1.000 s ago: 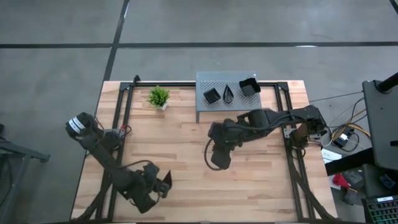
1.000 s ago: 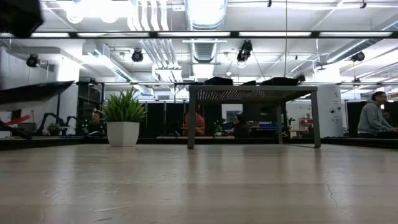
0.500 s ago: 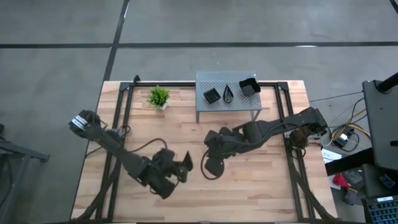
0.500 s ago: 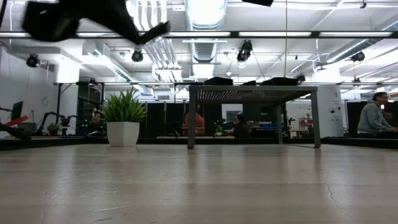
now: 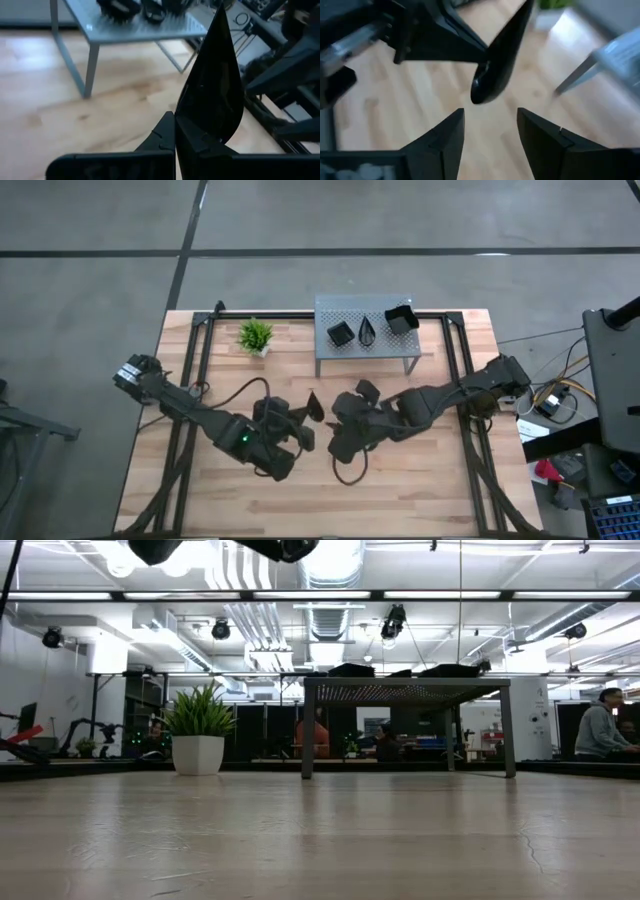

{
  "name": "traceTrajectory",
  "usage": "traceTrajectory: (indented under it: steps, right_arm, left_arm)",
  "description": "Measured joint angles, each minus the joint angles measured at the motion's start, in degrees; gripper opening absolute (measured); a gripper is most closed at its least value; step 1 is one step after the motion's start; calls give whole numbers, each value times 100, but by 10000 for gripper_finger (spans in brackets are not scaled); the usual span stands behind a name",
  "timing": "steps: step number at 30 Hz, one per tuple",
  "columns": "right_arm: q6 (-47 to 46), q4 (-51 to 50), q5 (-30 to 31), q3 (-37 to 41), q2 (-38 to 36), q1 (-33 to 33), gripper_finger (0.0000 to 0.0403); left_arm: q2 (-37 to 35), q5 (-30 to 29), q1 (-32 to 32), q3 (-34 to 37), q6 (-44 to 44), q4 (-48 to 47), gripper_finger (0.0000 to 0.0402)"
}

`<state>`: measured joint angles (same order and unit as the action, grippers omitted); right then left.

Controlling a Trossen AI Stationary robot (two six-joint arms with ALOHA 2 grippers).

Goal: Pick & Place Mini shaped plates
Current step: Stack the black drop-shaped plate on top of the black drop-shaped plate on the shelf

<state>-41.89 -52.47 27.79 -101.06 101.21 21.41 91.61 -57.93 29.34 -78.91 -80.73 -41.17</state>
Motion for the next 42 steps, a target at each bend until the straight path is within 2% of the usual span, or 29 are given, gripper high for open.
traceTrajectory:
  steps: [5, 9, 17, 42]
  right_arm:
    - [277, 99, 1354, 0, -37, 308, 174]
    - [218, 148, 1845, 0, -37, 365, 162]
    - [331, 591, 2008, 13, -27, 360, 132]
    - [611, 642, 2041, 15, -63, 345, 49]
  left_arm:
    - [0, -377, -48, -190, 455, 13, 0]
    - [0, -669, -53, -397, 897, 26, 0]
    - [0, -836, -125, -758, 2080, 105, 0]
    - [0, -761, -89, -811, 2214, 96, 0]
